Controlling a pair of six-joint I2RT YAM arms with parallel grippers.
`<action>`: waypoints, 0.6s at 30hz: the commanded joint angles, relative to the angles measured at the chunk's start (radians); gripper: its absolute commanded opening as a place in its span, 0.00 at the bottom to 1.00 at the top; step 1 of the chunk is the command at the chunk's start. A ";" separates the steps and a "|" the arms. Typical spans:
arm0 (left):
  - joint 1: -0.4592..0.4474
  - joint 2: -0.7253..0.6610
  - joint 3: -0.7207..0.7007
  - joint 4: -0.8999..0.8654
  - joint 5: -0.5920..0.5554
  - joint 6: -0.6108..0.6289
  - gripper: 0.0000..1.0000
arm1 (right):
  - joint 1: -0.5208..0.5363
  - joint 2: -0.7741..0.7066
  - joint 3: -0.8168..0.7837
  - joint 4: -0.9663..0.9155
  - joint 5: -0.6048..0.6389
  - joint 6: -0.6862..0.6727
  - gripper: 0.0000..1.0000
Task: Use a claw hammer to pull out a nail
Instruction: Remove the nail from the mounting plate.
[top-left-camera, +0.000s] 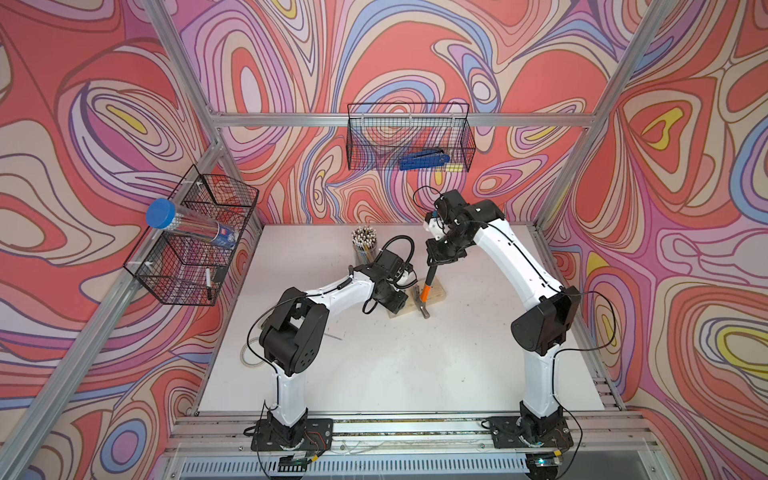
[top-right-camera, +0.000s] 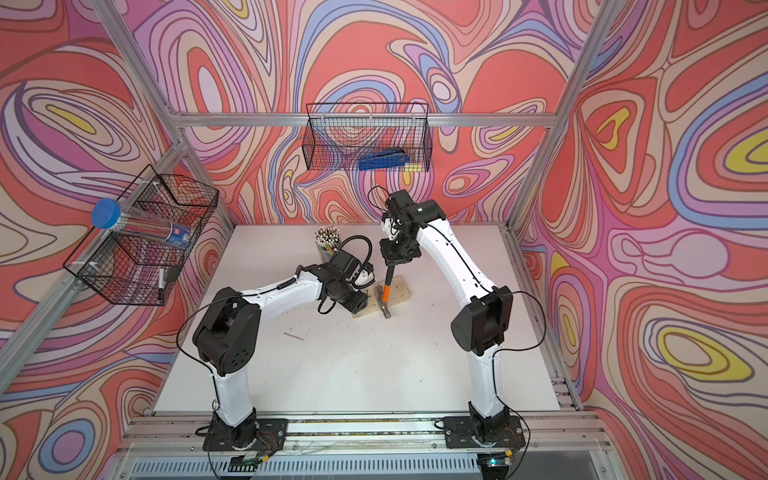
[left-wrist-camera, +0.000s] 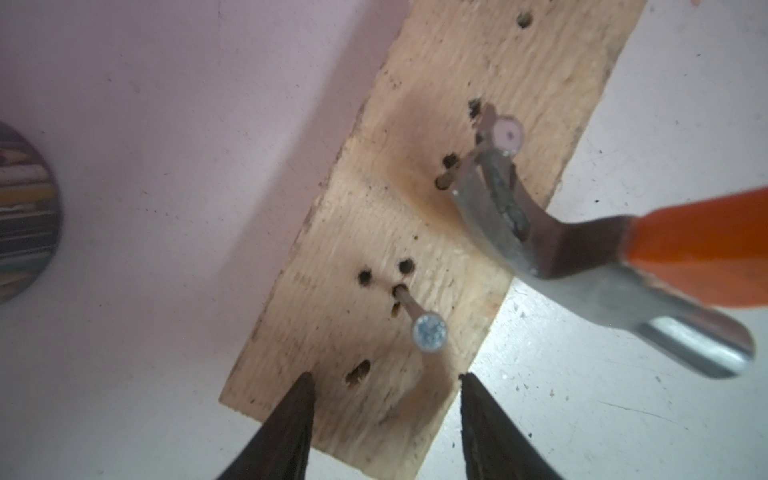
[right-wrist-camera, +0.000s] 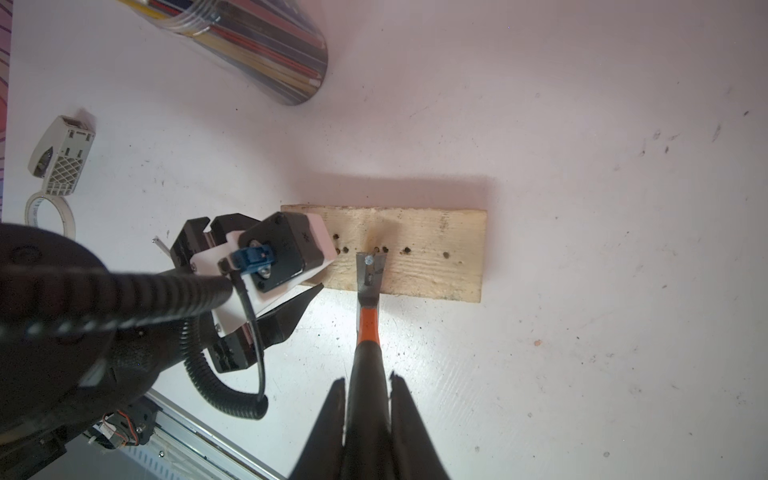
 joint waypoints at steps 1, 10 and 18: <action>-0.004 0.049 -0.043 -0.049 -0.008 0.010 0.56 | 0.008 -0.007 0.036 0.055 -0.025 -0.032 0.00; -0.004 0.051 -0.046 -0.049 -0.014 0.008 0.56 | 0.021 -0.119 -0.173 0.271 0.043 -0.035 0.00; -0.004 0.057 -0.050 -0.056 -0.027 0.000 0.56 | 0.064 -0.312 -0.530 0.541 0.049 -0.038 0.00</action>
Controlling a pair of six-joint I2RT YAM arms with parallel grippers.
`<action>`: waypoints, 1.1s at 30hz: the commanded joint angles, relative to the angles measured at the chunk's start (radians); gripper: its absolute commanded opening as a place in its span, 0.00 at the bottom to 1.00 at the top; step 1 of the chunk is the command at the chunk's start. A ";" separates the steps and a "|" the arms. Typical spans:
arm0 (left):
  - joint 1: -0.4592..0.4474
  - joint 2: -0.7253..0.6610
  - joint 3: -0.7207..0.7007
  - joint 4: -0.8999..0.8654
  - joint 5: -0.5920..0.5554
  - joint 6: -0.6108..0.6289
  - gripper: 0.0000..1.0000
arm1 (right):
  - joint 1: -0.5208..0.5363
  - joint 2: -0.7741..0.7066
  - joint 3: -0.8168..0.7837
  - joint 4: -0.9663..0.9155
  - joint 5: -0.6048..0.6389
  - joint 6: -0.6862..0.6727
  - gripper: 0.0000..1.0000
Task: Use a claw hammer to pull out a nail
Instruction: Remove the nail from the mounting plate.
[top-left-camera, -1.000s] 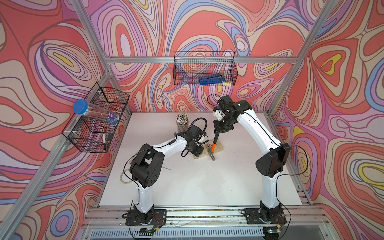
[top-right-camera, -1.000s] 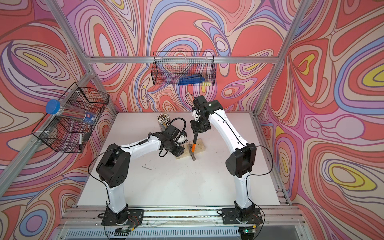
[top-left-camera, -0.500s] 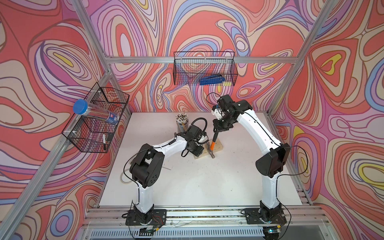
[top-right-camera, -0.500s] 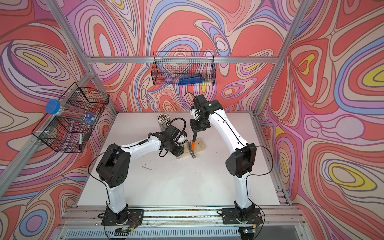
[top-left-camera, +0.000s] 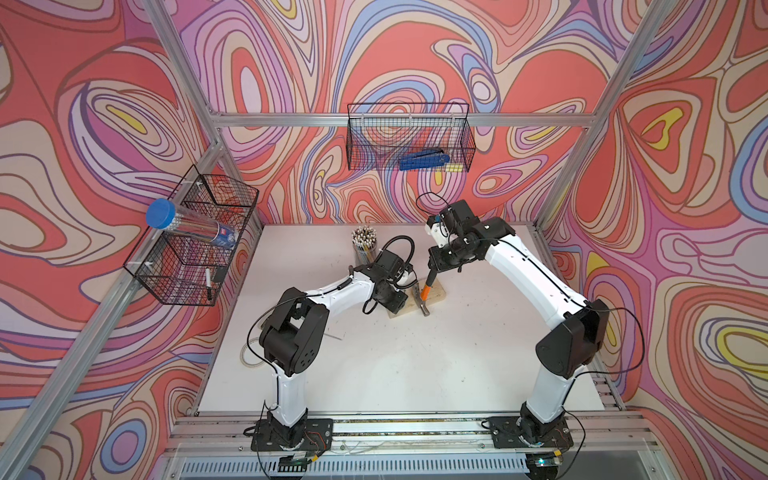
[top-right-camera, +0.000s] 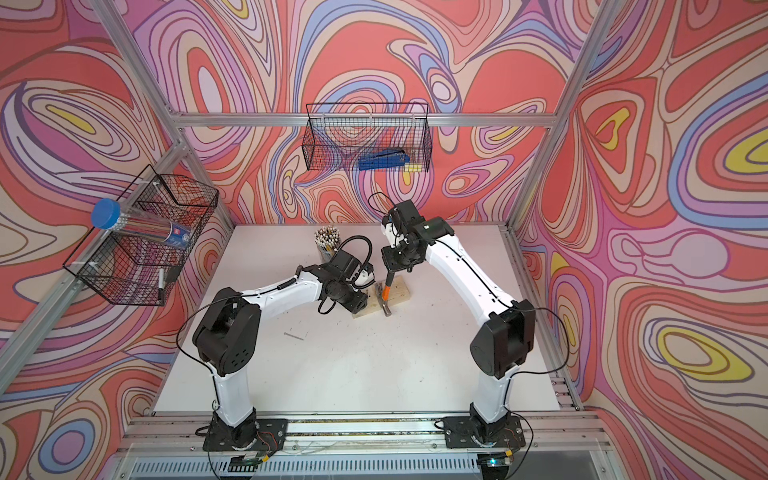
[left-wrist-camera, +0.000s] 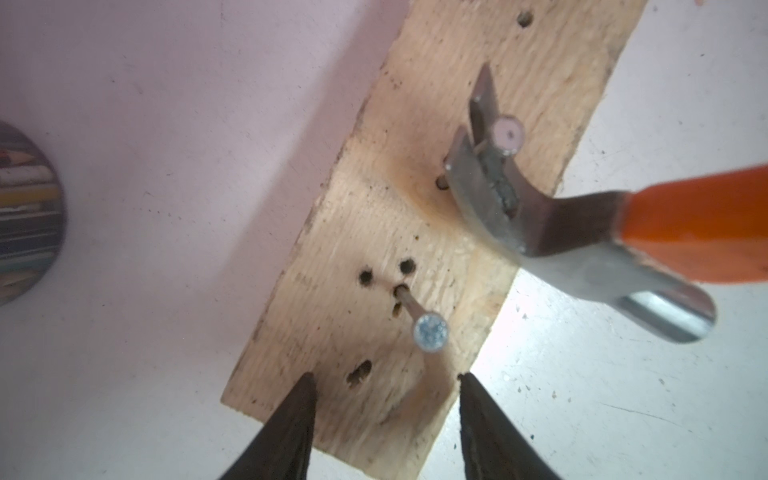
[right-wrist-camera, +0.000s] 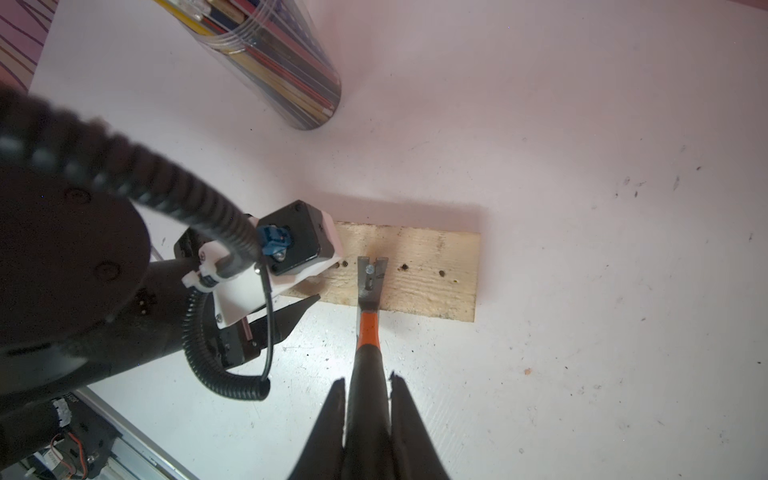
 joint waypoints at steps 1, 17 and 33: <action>-0.003 0.058 -0.051 -0.063 -0.017 -0.005 0.56 | 0.034 -0.061 -0.137 0.236 0.011 -0.011 0.00; -0.009 0.089 -0.056 -0.095 -0.041 -0.033 0.55 | 0.068 -0.193 -0.465 0.437 0.058 -0.027 0.00; -0.009 0.086 -0.064 -0.091 -0.036 -0.035 0.54 | 0.071 -0.276 -0.668 0.583 0.064 -0.030 0.00</action>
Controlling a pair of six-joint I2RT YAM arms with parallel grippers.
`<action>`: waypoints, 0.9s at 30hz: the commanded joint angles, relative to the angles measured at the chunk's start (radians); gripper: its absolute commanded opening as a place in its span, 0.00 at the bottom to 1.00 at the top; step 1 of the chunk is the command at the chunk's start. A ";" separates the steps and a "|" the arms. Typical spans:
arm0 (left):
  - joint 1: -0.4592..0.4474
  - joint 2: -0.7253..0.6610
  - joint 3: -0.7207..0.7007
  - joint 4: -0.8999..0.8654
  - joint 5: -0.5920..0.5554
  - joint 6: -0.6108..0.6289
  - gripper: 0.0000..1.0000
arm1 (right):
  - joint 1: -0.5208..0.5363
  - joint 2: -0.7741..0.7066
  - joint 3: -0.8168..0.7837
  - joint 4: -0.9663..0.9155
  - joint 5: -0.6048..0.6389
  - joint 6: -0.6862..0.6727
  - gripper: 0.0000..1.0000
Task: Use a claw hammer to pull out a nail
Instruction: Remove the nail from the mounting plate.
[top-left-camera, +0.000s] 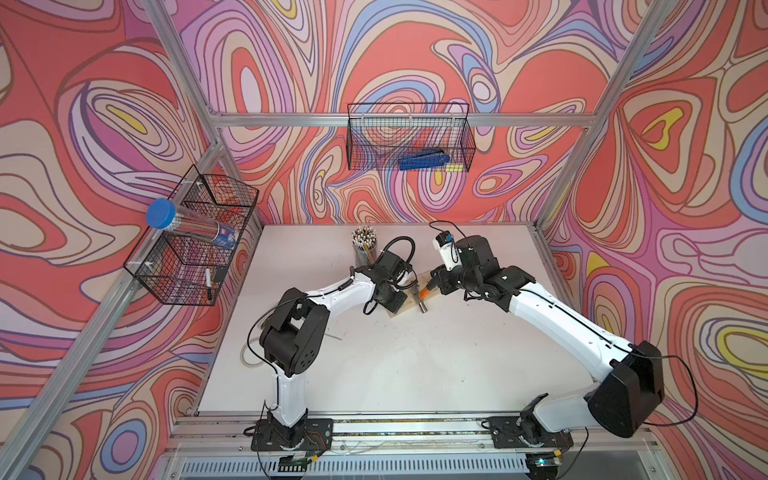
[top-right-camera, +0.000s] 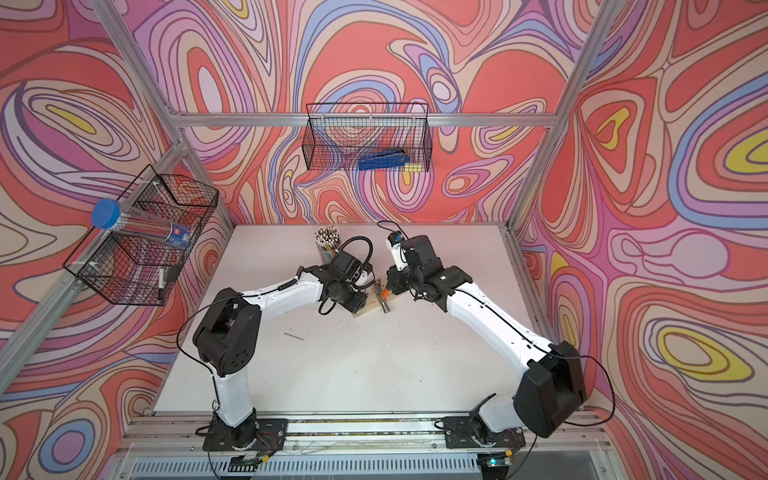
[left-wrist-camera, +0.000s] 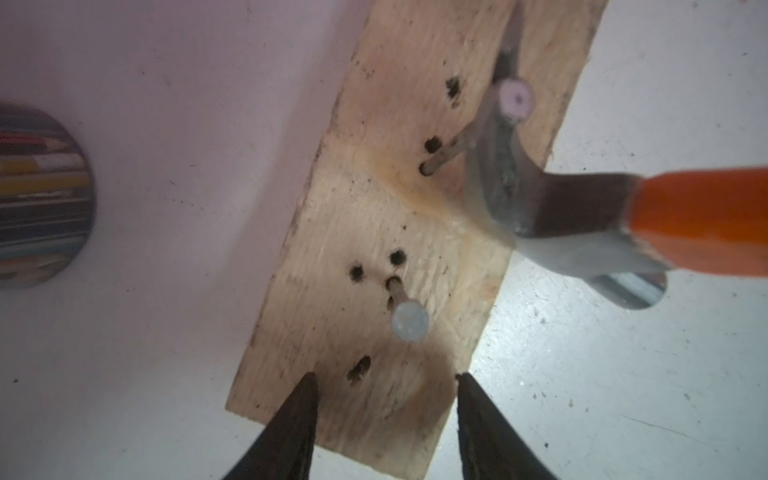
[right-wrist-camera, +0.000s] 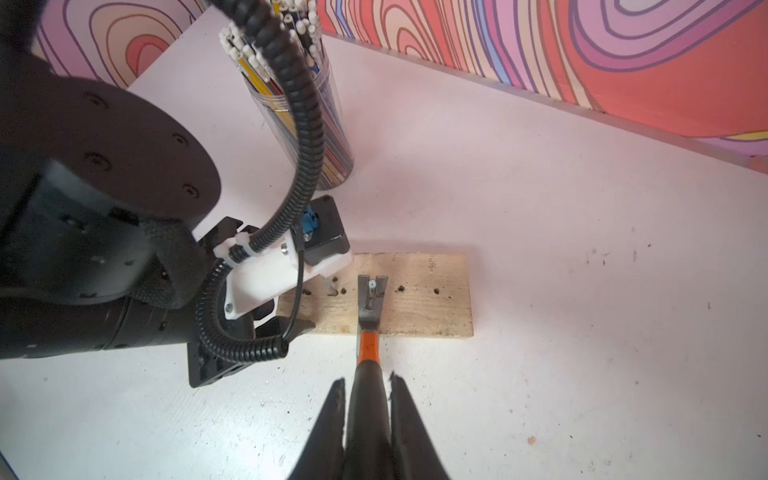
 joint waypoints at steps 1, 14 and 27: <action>0.002 0.086 -0.058 -0.092 0.014 -0.009 0.54 | 0.016 0.075 -0.082 0.021 -0.021 -0.007 0.00; 0.002 0.086 -0.060 -0.092 0.013 -0.012 0.53 | 0.021 0.040 -0.156 0.084 -0.015 0.000 0.00; 0.002 0.092 -0.060 -0.092 0.018 -0.013 0.54 | 0.027 -0.012 -0.271 0.214 -0.008 0.025 0.00</action>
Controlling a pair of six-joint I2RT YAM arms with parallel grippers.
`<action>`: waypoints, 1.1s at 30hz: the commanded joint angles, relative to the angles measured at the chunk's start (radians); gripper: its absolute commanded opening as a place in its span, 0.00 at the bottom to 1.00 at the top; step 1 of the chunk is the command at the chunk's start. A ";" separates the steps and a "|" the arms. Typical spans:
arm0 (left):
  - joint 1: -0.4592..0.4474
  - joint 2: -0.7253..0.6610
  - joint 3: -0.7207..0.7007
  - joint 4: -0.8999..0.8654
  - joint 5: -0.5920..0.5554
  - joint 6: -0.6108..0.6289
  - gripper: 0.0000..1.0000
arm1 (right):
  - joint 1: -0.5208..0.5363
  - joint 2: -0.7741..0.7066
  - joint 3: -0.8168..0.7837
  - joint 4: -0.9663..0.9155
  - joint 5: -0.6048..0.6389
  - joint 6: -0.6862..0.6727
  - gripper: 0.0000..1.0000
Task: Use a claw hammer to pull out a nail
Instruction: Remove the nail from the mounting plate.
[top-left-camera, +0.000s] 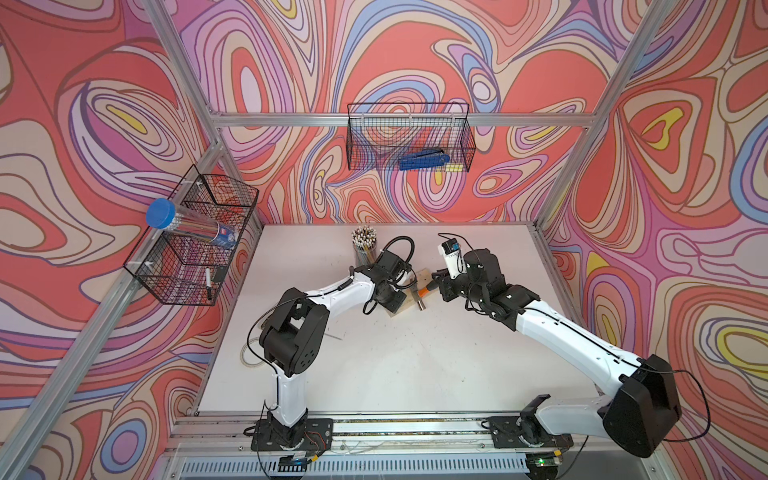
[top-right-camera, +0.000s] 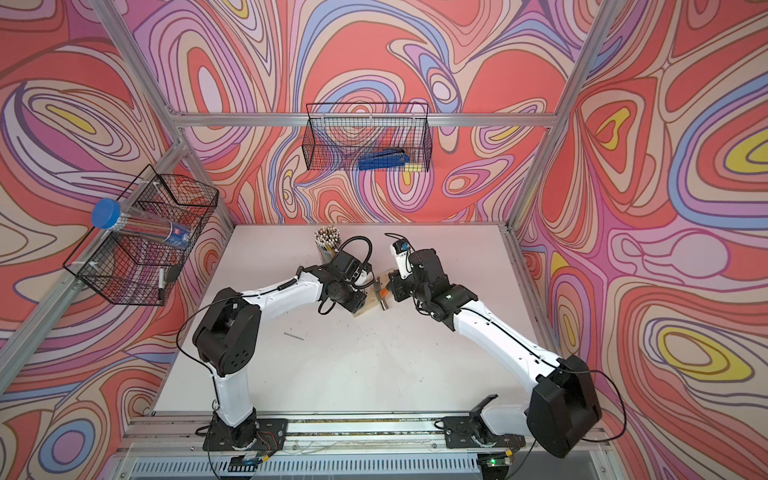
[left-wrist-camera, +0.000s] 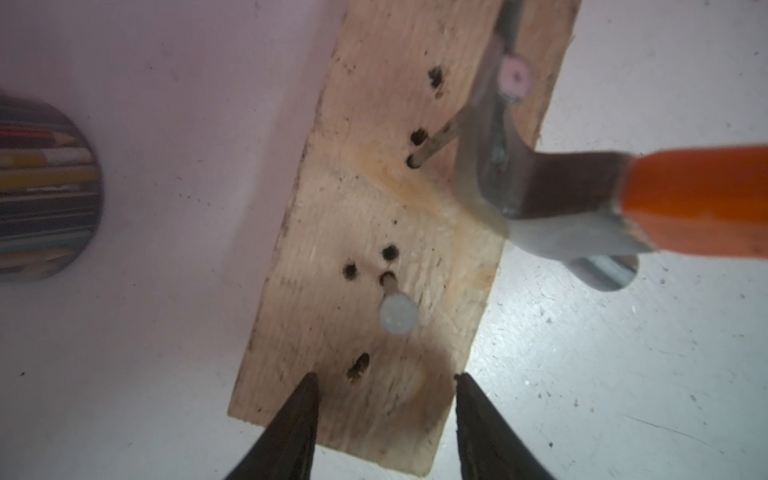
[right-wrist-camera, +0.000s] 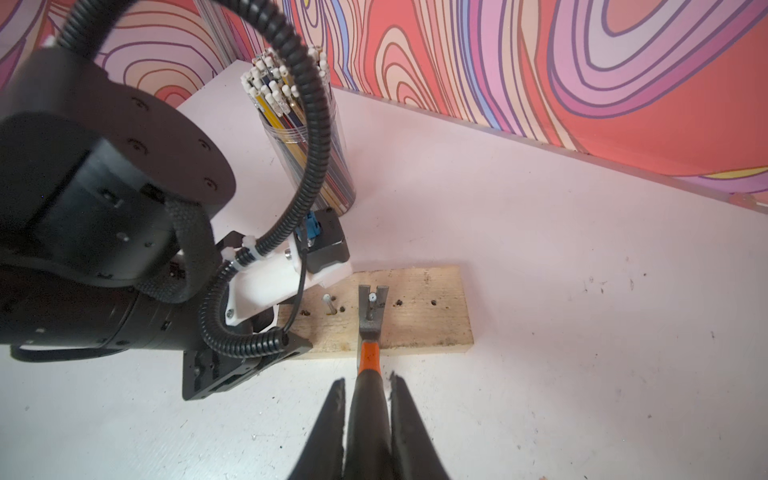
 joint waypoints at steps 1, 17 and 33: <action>0.000 0.091 -0.060 -0.089 0.026 -0.010 0.54 | 0.021 0.079 -0.073 -0.038 -0.019 0.021 0.00; 0.000 0.102 -0.055 -0.095 0.026 -0.017 0.54 | 0.021 0.030 -0.189 0.060 0.011 0.049 0.00; -0.001 0.117 -0.063 -0.091 0.033 -0.029 0.53 | 0.021 -0.054 -0.332 0.239 0.056 0.080 0.00</action>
